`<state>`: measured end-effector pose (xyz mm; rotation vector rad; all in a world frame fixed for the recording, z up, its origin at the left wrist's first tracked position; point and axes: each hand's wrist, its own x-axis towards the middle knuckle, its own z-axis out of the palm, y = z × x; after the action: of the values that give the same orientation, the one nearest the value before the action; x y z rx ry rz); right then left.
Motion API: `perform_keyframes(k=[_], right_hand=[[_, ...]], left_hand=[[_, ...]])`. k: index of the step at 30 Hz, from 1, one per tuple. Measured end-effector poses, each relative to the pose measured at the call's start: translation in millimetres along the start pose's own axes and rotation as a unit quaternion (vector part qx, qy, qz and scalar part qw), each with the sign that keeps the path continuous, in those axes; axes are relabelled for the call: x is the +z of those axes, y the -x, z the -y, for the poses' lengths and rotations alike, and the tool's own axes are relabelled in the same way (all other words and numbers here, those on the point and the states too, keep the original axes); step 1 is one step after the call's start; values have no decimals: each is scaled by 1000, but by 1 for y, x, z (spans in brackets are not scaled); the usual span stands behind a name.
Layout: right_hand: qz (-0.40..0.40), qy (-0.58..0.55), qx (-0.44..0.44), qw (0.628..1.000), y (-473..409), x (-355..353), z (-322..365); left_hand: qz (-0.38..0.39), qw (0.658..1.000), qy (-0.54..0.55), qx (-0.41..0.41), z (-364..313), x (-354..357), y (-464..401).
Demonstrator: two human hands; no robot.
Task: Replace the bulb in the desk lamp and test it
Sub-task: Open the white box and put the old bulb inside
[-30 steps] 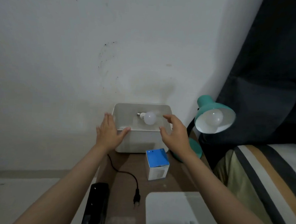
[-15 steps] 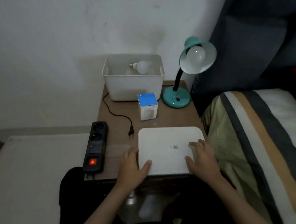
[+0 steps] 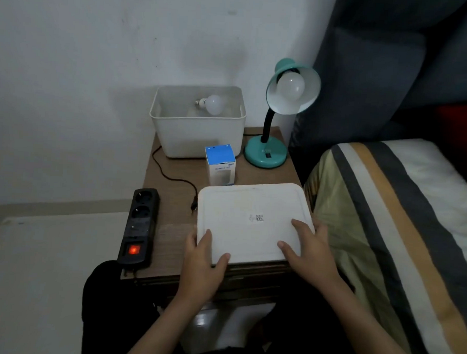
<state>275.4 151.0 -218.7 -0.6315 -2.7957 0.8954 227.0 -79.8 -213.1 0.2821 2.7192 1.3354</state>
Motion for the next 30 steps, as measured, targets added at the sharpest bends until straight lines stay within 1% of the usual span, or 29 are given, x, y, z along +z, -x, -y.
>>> perform_keyframes(k=[4,8,15,19,23,30], right_hand=[[-39,-8,-55,998,-12,-8,35],[-38,-26,-93,995,-41,-9,86],[-53,-35,-120,991,-130,-3,172],[-49,-23,-101,993,-196,-3,203],[-46,-7,-73,996,-247,0,213],[-18,17,-59,998,-286,14,216]], left_hand=[[-62,997,-21,30,-10,-31,-17],[-108,992,-46,38,-13,-66,-54],[-184,978,-100,22,-21,-126,-163],[-187,975,-115,23,-33,-140,-231],[-166,979,-115,7,-38,-135,-284],[-153,984,-82,-28,-33,-125,-329]])
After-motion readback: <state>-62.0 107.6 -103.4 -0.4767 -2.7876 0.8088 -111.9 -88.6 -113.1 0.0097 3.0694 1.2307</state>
